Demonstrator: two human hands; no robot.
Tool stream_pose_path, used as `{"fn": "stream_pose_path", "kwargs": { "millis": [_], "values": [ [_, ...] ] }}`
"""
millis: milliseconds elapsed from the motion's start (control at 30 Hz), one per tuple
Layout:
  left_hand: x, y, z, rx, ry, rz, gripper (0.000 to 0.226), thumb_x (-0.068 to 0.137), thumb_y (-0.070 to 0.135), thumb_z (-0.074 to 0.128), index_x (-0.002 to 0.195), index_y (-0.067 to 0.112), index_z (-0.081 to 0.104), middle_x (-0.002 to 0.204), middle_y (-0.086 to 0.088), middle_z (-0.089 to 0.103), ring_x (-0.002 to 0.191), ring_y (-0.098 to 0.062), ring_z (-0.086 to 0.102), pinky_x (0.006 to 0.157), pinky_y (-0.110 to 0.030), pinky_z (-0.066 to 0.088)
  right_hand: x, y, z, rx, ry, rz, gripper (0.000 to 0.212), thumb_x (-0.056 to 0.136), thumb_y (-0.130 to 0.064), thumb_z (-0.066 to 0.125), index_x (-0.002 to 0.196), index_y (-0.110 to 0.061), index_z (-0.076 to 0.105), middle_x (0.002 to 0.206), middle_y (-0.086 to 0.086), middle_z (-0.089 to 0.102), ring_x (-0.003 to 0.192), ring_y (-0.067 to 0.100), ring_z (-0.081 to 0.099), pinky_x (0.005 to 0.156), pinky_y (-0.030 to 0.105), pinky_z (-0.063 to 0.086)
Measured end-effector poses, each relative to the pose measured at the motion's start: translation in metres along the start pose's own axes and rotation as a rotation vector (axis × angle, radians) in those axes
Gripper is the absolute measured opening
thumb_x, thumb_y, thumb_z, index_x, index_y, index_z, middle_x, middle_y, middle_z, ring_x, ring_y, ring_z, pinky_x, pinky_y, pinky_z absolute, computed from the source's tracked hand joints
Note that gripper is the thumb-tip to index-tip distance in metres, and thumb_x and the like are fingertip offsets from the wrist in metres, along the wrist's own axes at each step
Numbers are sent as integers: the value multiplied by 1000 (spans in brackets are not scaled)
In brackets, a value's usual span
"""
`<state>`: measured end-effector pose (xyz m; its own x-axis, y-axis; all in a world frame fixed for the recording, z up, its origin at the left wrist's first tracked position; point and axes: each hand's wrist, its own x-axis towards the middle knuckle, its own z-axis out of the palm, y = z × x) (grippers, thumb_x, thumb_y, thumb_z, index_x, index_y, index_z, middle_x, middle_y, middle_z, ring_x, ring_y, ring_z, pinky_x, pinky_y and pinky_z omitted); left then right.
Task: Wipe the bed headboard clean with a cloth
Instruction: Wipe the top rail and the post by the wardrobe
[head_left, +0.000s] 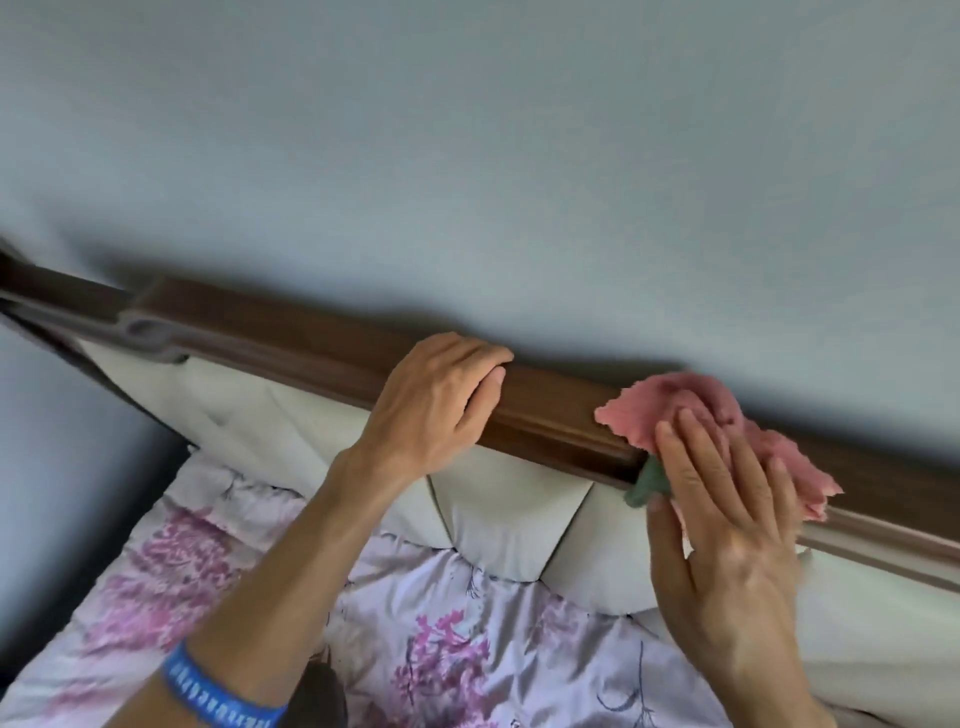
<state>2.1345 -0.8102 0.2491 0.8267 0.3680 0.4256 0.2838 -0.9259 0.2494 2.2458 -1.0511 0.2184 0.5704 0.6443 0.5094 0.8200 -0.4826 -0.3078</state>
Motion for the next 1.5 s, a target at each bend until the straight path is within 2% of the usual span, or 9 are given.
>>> {"fn": "stream_pose_path", "kwargs": {
  "millis": [133, 267, 533, 733, 900, 1067, 1200, 1333, 1500],
  "values": [
    [-1, -5, -1, -132, 25, 36, 25, 96, 8, 51, 112, 10, 70, 111, -3, 71, 102, -22, 64, 95, -32, 47, 9, -65, 34, 1, -67, -130, 54, 92, -22, 46, 145, -13, 49, 156, 4, 38, 146, 30, 35, 120, 51, 24],
    [-17, -44, -16, -189, 107, 36, 26, 93, -1, 53, 113, 5, 69, 117, -8, 67, 109, -24, 61, 98, -36, 47, 28, -121, 63, -16, -94, -170, 51, 94, -21, 42, 143, -13, 53, 154, 4, 42, 143, 31, 39, 119, 50, 27],
    [-58, -236, -65, -21, 378, -12, 21, 96, 14, 55, 101, 5, 73, 106, -8, 71, 98, -26, 65, 93, -35, 47, 64, -243, 140, -115, -33, -187, 57, 87, -7, 50, 143, -14, 52, 154, 3, 42, 142, 30, 40, 116, 52, 31],
    [-54, -292, -100, -34, 145, 65, 23, 98, 20, 47, 99, 9, 68, 94, -5, 69, 88, -28, 63, 85, -39, 47, 69, -317, 169, -116, -76, -144, 58, 91, -11, 47, 149, -11, 42, 160, 5, 31, 150, 29, 25, 122, 52, 18],
    [-32, -285, -111, 17, -95, 86, 17, 87, 20, 43, 91, 12, 57, 92, -9, 60, 90, -33, 56, 79, -45, 46, 81, -335, 189, -22, -13, -111, 57, 89, -8, 51, 145, -15, 49, 158, 1, 38, 147, 24, 32, 120, 52, 25],
    [-29, -282, -107, 42, -96, 20, 17, 87, 22, 41, 89, 14, 56, 91, -6, 60, 87, -30, 55, 75, -42, 47, 87, -340, 189, -9, -14, -70, 55, 88, -7, 50, 142, -16, 53, 155, 0, 42, 144, 24, 37, 118, 52, 27],
    [-25, -300, -113, -189, -95, 41, 16, 95, 23, 46, 87, 18, 59, 85, 4, 59, 84, -21, 56, 76, -36, 47, 92, -342, 190, 20, -9, -63, 57, 83, -11, 47, 140, -16, 56, 153, -1, 45, 141, 26, 43, 117, 51, 28],
    [-23, -347, -123, -57, -69, -71, 31, 97, 33, 43, 71, 18, 48, 70, 5, 50, 71, -22, 51, 64, -36, 43, 98, -345, 190, -39, -65, -116, 69, 70, -11, 52, 139, -16, 57, 153, 0, 45, 139, 26, 46, 112, 49, 33],
    [-30, -372, -112, -356, -38, -150, 31, 98, 21, 37, 72, 9, 50, 70, 3, 48, 69, -13, 45, 68, -27, 35, 124, -355, 197, -103, -174, -267, 72, 72, -10, 56, 144, -15, 51, 155, 2, 41, 144, 23, 39, 116, 45, 28]
  ]
}}
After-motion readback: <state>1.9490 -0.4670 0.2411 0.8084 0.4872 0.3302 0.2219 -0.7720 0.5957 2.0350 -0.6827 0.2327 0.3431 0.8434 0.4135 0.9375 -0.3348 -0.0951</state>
